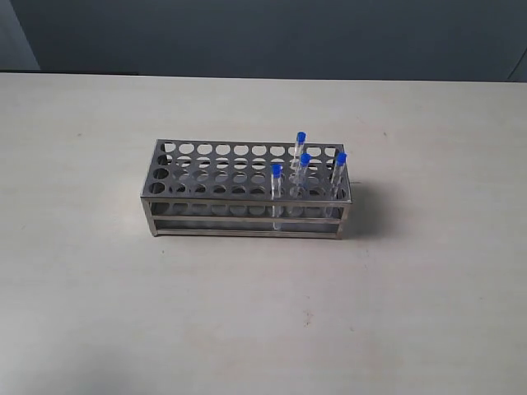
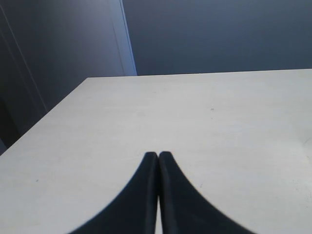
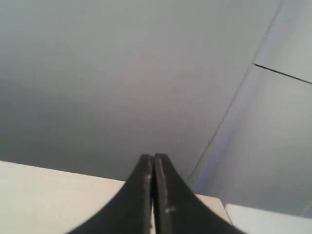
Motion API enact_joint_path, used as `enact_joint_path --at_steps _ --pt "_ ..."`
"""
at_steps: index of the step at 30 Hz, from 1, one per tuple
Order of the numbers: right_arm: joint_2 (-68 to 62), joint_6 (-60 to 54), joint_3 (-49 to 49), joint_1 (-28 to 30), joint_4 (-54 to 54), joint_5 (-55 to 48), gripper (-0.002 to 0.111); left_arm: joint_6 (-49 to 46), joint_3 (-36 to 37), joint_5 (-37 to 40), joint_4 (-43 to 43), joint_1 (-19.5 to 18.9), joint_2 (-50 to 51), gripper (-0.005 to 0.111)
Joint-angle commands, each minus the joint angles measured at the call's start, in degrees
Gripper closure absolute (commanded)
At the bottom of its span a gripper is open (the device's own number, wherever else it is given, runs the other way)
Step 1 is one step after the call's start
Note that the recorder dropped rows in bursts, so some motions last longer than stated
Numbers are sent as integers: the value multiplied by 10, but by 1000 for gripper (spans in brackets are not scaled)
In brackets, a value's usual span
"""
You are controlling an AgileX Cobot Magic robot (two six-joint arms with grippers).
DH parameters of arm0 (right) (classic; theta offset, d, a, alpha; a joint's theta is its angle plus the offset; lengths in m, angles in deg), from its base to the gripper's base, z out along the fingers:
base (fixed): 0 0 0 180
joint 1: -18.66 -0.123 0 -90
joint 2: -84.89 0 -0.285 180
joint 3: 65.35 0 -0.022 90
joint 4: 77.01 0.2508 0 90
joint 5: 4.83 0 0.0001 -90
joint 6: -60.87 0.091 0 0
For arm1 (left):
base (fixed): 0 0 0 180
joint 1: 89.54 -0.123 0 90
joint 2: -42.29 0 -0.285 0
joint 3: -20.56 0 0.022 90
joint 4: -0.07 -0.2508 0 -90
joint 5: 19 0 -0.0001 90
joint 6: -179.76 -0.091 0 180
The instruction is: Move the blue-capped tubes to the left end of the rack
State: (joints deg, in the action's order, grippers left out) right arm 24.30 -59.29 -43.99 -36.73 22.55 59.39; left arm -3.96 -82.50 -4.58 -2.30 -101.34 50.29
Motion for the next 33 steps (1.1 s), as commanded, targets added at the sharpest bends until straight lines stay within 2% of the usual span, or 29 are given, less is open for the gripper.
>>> enact_joint_path --at_steps 1,7,19,33 --pt "-108 -8 -26 0 4 -84 109 2 3 -7 -1 4 -2 106" --pt "-230 -8 -27 21 4 -20 109 2 3 -7 -1 4 -2 106" --pt "-277 -8 -26 169 4 17 109 2 3 -7 -1 4 -2 106" --pt "-248 -7 -26 176 4 36 109 2 3 -7 -1 4 -2 106"
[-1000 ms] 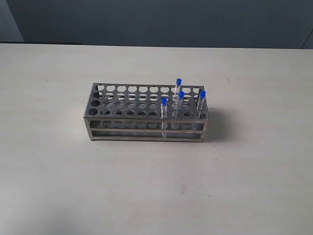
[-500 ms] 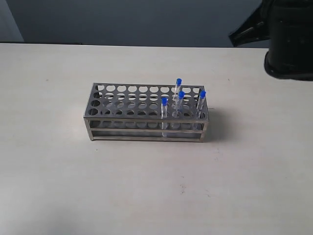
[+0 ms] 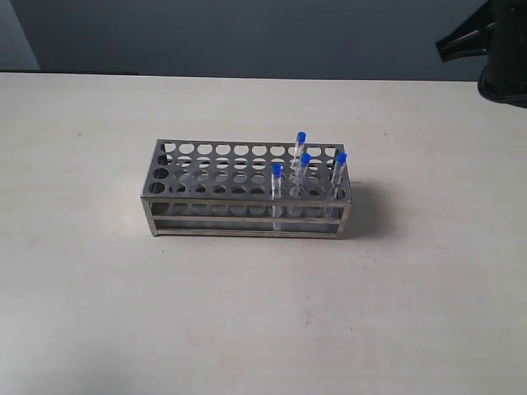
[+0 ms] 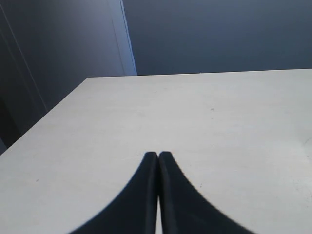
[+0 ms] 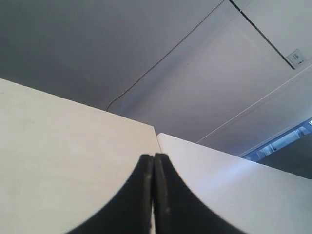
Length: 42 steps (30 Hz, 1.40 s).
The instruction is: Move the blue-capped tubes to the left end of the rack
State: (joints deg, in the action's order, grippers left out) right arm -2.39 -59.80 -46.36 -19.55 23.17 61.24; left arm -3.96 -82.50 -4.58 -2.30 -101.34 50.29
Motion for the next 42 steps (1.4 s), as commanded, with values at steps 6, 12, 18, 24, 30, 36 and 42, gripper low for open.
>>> enact_joint_path --at_steps 6,12,18,24,30,36,42 --pt "87 -2 -2 22 -2 39 109 2 3 -7 -1 4 -2 106" --pt "183 -2 -1 22 -2 39 109 2 3 -7 -1 4 -2 106" --pt "246 -2 -1 22 -2 39 109 2 3 -7 -1 4 -2 106" --pt "292 -2 -1 22 -2 -107 109 2 3 -7 -1 4 -2 106" --pt "306 -2 6 22 -2 -395 109 2 3 -7 -1 4 -2 106" --pt "305 -2 51 22 -2 -520 109 2 3 -7 -1 4 -2 106" --pt "305 -2 129 22 -2 -461 109 2 3 -7 -1 4 -2 106"
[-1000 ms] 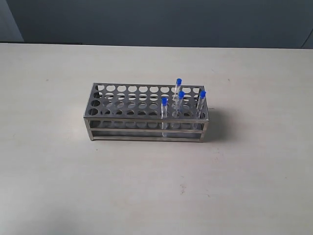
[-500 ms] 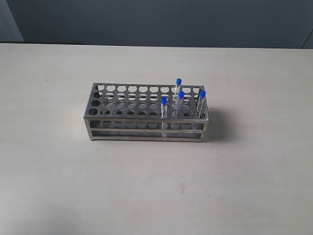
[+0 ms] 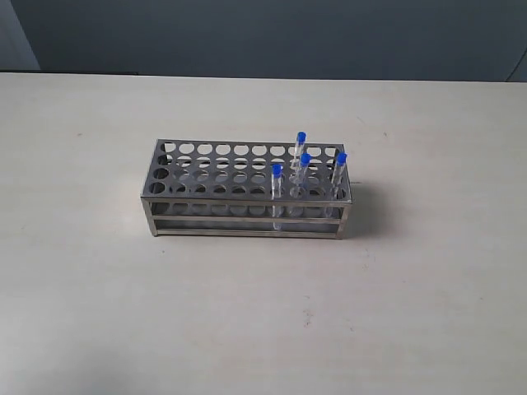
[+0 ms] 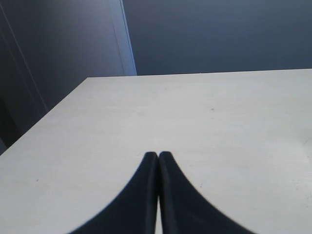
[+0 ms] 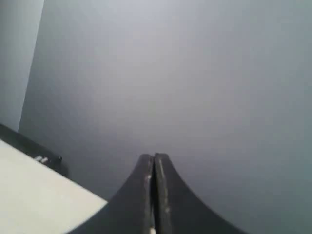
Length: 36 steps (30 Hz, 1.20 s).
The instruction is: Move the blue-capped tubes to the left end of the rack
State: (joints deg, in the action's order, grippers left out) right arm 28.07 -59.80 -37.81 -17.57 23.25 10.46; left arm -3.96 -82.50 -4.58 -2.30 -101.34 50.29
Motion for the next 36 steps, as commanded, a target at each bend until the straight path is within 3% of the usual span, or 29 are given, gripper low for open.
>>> enact_joint_path --at_steps 1,5,7,10,14,19,27,31,36 --pt "1 -2 51 3 -3 69 109 2 3 -7 -1 4 -2 106" --pt "1 -2 62 3 -3 219 109 2 3 -7 -1 4 -2 106" --pt "1 -2 62 3 -3 220 109 2 3 -7 -1 4 -2 106" --pt "1 -2 64 3 -3 123 109 2 3 -7 -1 4 -2 106" --pt "-17 46 73 3 -3 -125 109 2 3 -7 -1 4 -2 106" --pt "-68 169 99 3 -3 -183 109 2 3 -7 -1 4 -2 106" --pt "-85 173 106 3 -3 -196 109 2 3 -7 -1 4 -2 106" --pt "-85 172 125 3 -115 -149 109 2 3 -7 -1 4 -2 106" --pt "-85 145 149 3 -111 116 109 2 3 -7 -1 4 -2 106"
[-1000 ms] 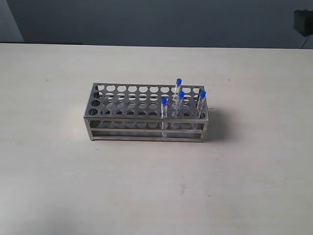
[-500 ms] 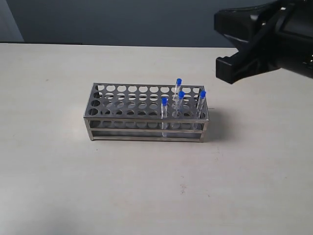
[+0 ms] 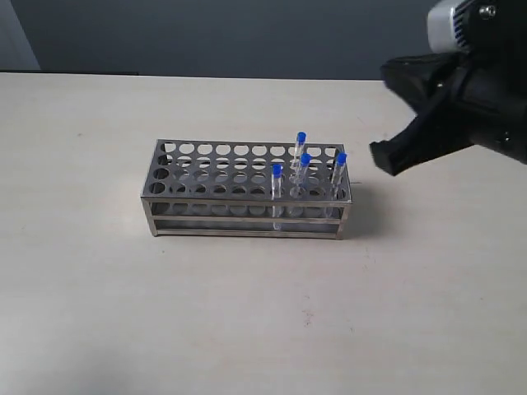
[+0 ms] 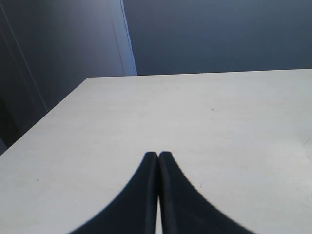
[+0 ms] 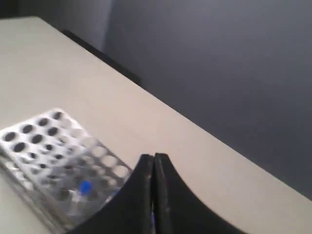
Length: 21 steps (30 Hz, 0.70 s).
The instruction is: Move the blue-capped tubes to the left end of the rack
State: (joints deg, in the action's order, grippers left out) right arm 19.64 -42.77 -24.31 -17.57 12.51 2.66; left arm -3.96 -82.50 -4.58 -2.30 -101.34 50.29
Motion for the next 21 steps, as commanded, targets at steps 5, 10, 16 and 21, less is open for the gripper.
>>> enact_joint_path --at_steps 5,10,16,21 --pt "-1 -44 15 3 -53 453 109 2 3 -7 -1 4 -2 106" --pt "18 -55 15 3 -49 557 109 2 3 -7 -1 4 -2 106" --pt "45 -61 15 3 -91 572 109 2 3 -7 -1 4 -2 106" --pt "62 -58 3 3 -240 609 109 2 3 -7 -1 4 -2 106"
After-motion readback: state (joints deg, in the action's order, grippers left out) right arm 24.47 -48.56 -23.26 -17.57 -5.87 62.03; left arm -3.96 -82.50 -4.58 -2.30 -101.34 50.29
